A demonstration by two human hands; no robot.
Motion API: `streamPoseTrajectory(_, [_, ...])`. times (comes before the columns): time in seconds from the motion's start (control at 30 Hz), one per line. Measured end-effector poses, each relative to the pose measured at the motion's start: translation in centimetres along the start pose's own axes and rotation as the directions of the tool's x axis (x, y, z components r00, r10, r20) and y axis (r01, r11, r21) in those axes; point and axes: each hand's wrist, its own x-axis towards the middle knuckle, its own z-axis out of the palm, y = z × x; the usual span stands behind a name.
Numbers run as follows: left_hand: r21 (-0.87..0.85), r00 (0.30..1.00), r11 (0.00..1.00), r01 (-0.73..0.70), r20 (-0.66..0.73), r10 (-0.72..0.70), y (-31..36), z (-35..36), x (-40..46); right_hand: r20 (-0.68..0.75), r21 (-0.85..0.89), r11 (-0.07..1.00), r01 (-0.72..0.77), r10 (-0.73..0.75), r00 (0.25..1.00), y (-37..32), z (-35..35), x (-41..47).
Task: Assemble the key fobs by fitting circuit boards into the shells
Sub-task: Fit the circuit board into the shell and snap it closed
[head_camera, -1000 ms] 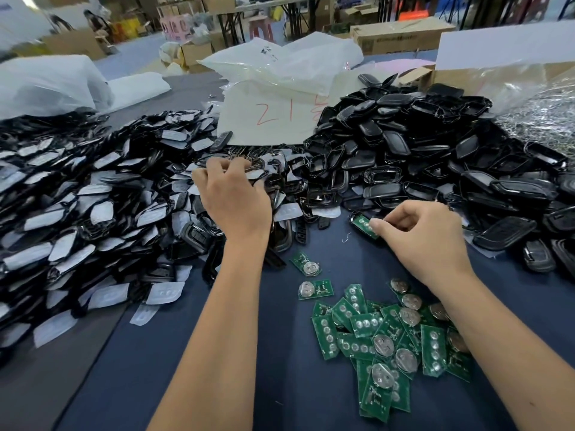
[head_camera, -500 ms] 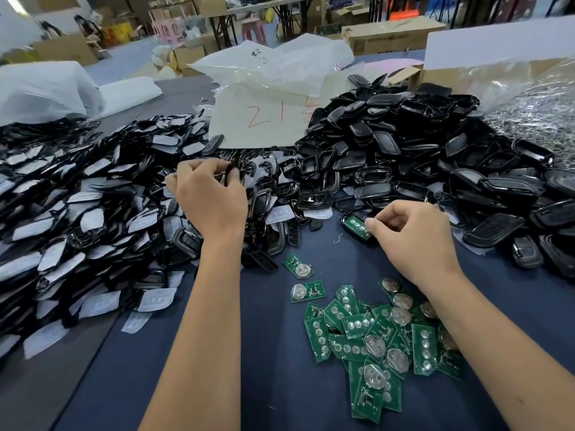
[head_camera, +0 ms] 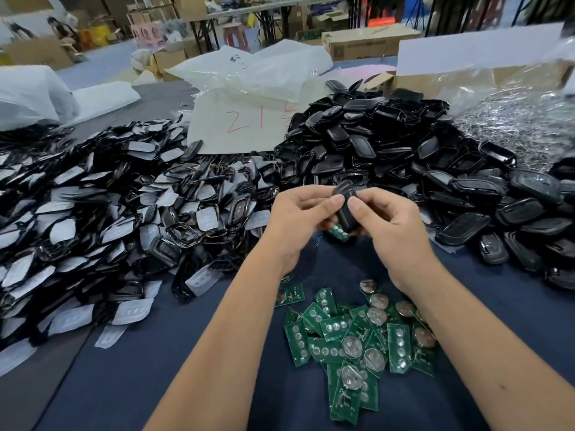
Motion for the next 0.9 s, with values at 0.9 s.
streamPoseTrajectory(0.9, [-0.064, 0.987, 0.985, 0.161, 0.025, -0.159, -0.1, 0.2, -0.1, 0.097, 0.515, 0.802, -0.303, 0.296, 0.95, -0.4, -1.4, 1.1])
